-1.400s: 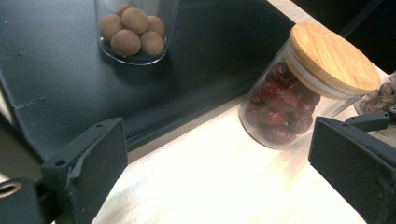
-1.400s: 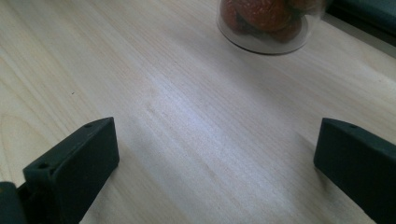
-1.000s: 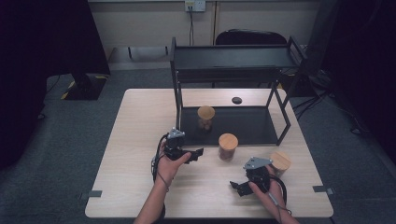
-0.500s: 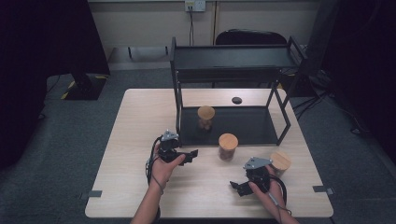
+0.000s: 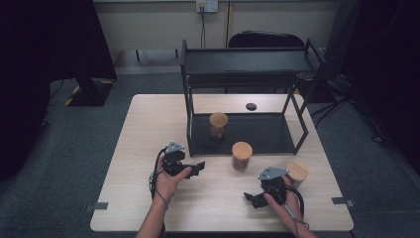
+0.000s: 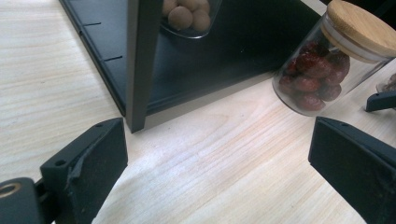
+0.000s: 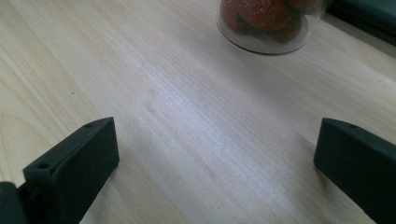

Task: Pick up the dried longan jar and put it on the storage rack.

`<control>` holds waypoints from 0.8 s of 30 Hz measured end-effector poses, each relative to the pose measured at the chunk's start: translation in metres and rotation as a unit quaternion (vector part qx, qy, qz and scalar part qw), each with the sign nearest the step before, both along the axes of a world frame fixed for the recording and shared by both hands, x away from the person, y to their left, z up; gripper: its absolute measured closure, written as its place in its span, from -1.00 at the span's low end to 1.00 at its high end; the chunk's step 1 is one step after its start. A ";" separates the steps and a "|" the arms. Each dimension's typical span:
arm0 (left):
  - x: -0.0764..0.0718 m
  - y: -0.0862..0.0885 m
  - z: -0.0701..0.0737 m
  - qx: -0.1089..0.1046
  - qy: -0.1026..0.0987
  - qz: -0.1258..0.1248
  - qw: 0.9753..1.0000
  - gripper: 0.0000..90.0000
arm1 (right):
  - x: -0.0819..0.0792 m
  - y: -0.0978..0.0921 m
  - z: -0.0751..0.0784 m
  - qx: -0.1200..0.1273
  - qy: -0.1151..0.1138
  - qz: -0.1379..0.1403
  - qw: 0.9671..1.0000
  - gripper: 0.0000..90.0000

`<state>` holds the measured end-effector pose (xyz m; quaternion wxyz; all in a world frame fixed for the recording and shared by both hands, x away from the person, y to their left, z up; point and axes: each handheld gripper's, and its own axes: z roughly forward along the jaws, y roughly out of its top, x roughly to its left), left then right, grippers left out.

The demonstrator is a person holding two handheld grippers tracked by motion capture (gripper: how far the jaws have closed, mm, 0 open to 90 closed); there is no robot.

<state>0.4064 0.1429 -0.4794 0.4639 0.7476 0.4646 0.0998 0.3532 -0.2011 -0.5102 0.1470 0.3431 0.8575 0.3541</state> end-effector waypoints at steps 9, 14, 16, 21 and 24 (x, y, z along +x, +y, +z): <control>-0.005 0.009 -0.002 0.006 -0.003 0.004 1.000 -0.90 | 0.000 0.000 0.000 0.000 0.000 0.000 1.000 -1.00; -0.008 0.014 -0.004 0.006 -0.003 0.009 1.000 -0.90 | 0.000 0.000 0.000 0.000 0.000 0.000 1.000 -1.00; -0.009 0.017 -0.005 0.007 -0.003 0.010 1.000 -0.90 | 0.000 0.000 0.000 0.000 0.000 0.000 1.000 -1.00; -0.013 0.024 -0.007 0.009 -0.003 0.016 1.000 -0.90 | 0.000 0.000 0.000 0.000 0.000 0.000 1.000 -1.00; -0.014 0.028 -0.008 0.012 -0.003 0.018 1.000 -0.90 | 0.000 0.000 0.000 0.000 0.000 0.000 1.000 -1.00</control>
